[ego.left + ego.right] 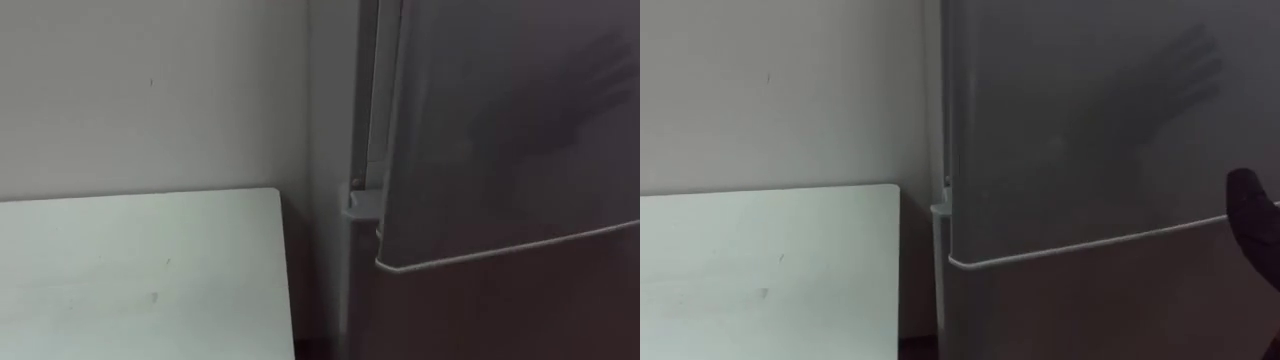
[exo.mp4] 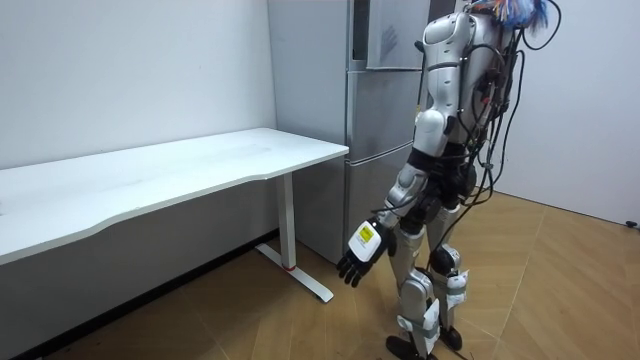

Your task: Put the bottle in the upper fridge

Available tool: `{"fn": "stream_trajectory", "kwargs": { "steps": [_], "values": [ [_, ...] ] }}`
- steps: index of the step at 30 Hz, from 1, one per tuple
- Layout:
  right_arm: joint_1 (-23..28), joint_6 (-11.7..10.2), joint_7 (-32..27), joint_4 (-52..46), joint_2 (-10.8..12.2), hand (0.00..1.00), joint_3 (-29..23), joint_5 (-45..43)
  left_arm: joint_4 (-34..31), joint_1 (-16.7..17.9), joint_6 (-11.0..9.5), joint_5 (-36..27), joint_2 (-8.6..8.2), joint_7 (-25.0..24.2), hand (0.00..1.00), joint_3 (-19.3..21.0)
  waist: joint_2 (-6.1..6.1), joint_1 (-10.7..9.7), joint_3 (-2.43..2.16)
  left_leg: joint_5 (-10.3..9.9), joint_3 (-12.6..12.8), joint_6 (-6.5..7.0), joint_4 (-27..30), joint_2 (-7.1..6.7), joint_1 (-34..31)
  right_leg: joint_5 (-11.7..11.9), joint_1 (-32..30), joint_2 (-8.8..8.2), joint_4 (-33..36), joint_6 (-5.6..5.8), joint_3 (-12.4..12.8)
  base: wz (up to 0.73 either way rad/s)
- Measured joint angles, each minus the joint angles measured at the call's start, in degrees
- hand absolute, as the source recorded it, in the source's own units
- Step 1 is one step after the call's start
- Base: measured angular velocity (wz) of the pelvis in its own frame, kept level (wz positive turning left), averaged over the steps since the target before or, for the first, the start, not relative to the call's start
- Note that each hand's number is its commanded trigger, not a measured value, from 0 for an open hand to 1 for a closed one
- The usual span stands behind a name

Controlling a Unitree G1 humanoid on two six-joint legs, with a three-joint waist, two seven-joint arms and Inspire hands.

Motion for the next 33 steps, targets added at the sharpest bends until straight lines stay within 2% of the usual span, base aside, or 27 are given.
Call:
{"fn": "stream_trajectory", "kwargs": {
  "steps": [6, 11, 15, 22, 28, 33],
  "values": [
    [-2.28, -1.54, 1.35, -0.01, -0.05, 0.00, 3.28, -0.01, 0.78, -0.39, -1.18, 0.01, 0.49, -0.67, 0.00, -2.22, -0.07, 0.31, 0.19, -0.07, -0.32, -0.09, -0.09, 0.06, 0.07, 0.00, 0.71, -0.08, -0.06, 0.00, -1.48, 0.04],
    [-2.28, -1.56, 3.45, 0.00, -0.20, 0.00, 5.00, -0.01, 0.85, -0.37, -1.18, -0.03, 0.52, -1.17, 0.00, -2.23, -0.25, 0.99, 0.28, -0.07, -0.55, -0.09, 0.03, 0.07, 0.07, 0.00, 0.85, -0.16, -0.04, 0.00, -2.25, 0.01],
    [-2.28, -1.56, 4.43, 0.00, -0.36, 0.00, 5.26, -0.01, 0.87, -0.37, -1.18, -0.03, 0.57, -1.17, 0.00, -2.28, -0.78, 1.54, 0.53, -0.07, -0.77, -0.10, 0.19, 0.07, -0.02, 0.00, 0.95, -0.17, -0.04, 0.00, -2.42, 0.02],
    [-2.50, -1.53, 5.57, 0.00, -0.39, 0.00, 7.66, -3.47, 0.85, 0.24, -1.17, -0.01, 0.74, -1.45, 0.00, -2.20, -1.15, 2.30, 0.43, -0.08, -0.93, -0.10, 0.66, 0.05, -0.02, 0.00, 1.02, -0.17, -0.04, 0.00, -2.40, 0.00],
    [-3.34, -1.49, 6.77, 0.05, -0.39, 0.00, 8.14, -10.72, 0.72, 0.03, -1.11, 0.15, 0.77, -1.90, 0.00, -2.16, -0.85, 3.21, 0.29, -0.14, -2.48, -0.15, 1.66, 0.04, -1.15, 0.04, 1.11, -0.13, -0.04, -0.05, -2.49, 0.12],
    [-5.84, -1.48, 7.91, 0.04, -0.41, 0.00, 9.86, -12.87, 0.73, 0.23, -1.11, 0.15, 0.96, -2.14, 0.00, -2.14, -0.18, 4.05, -0.09, -0.08, -3.20, -0.22, 1.92, 0.03, -1.03, 0.04, 1.63, -0.06, -0.03, -0.06, -2.44, 0.07]
  ]
}}
